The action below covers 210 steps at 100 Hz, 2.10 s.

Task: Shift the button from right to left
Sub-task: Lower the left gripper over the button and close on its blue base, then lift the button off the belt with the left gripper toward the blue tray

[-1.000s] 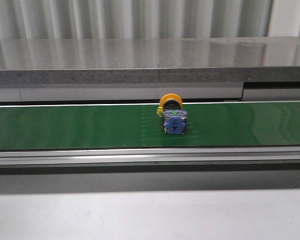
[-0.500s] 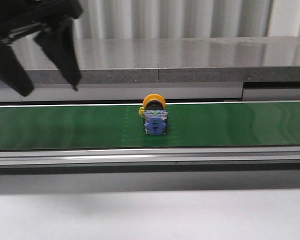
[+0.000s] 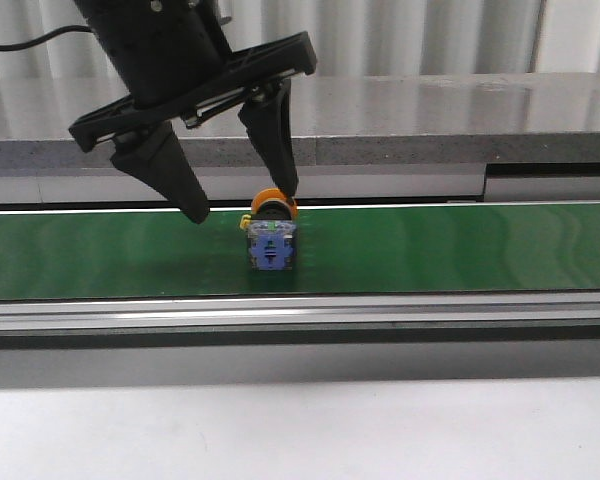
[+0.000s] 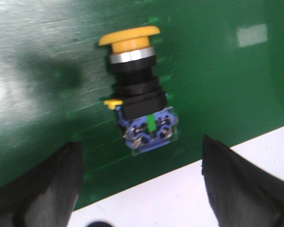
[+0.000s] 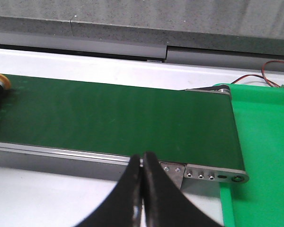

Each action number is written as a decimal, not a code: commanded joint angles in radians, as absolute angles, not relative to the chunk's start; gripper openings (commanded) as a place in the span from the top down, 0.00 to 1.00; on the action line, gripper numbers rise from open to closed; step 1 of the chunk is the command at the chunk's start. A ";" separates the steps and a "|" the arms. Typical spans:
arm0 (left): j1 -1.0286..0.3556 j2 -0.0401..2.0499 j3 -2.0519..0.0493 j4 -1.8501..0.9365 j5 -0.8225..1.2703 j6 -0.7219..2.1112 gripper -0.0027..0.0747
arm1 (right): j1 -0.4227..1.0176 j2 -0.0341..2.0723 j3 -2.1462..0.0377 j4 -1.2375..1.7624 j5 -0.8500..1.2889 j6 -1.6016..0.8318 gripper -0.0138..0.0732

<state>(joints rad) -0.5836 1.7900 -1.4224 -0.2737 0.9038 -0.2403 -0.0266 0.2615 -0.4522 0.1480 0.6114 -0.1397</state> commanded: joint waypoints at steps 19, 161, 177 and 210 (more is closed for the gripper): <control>-0.591 1.802 -1.464 -0.313 0.880 -0.243 0.32 | -0.025 0.269 -0.475 0.145 0.535 -0.150 0.92; -0.523 1.668 -1.523 -0.101 1.061 -0.234 0.79 | -0.025 0.269 -0.475 0.145 0.535 -0.150 0.92; -0.431 1.668 -1.523 -0.098 1.119 -0.181 0.79 | -0.025 0.269 -0.475 0.145 0.535 -0.150 0.92; -0.202 1.668 -1.523 -0.098 1.235 0.028 0.79 | -0.025 0.269 -0.475 0.145 0.535 -0.150 0.92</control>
<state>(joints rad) -0.2481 1.7236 -1.4923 -0.0893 1.2173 -0.0326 -0.0266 0.2615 -0.4522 0.1480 0.6110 -0.1397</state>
